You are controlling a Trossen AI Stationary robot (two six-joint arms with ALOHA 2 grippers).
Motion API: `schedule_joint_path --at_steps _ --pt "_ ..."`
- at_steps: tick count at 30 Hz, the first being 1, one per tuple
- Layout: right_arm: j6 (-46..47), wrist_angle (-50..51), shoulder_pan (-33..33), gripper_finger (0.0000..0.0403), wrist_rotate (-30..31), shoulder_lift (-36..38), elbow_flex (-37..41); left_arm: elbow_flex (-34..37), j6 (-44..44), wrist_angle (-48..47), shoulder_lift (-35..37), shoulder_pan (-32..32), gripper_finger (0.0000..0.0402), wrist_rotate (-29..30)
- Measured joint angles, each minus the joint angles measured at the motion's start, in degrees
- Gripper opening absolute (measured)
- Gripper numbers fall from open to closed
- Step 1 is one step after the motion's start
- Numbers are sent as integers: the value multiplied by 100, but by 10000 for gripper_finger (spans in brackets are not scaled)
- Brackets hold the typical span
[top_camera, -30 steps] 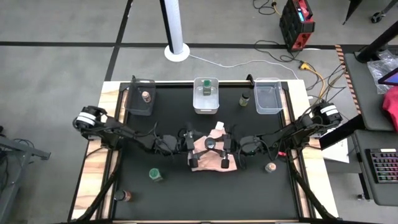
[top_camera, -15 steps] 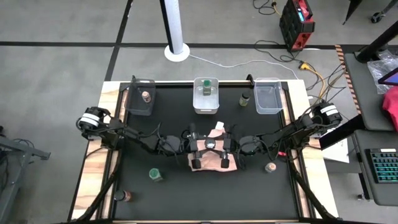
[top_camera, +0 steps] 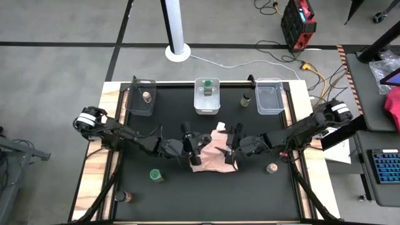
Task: Sort spices by type
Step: Put the left black spice bottle into the transparent bin
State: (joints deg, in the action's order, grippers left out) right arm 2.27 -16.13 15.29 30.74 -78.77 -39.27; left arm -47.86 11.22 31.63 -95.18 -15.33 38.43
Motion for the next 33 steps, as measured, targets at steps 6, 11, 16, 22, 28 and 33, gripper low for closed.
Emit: schedule_joint_path --at_steps 6,11,16,22,28,33 --pt "-414 -175 9 338 74 531 -125 0 -40 5 1 -1 169 -1" --pt "-792 -441 -6 333 -299 485 -337 0 -76 62 -1 1 170 -1" --pt "-988 -559 -29 329 -587 49 -709 -2 -73 281 -6 6 171 -1" --pt "-1185 -549 -46 329 -486 -557 -1243 -2 -73 297 -15 4 171 -1" --pt "-1345 -479 -46 302 -474 -758 -1448 11 -56 285 -19 -14 171 11" --pt "-1254 -473 -90 255 -461 -723 -1448 -4 -50 340 -19 -38 171 -21"
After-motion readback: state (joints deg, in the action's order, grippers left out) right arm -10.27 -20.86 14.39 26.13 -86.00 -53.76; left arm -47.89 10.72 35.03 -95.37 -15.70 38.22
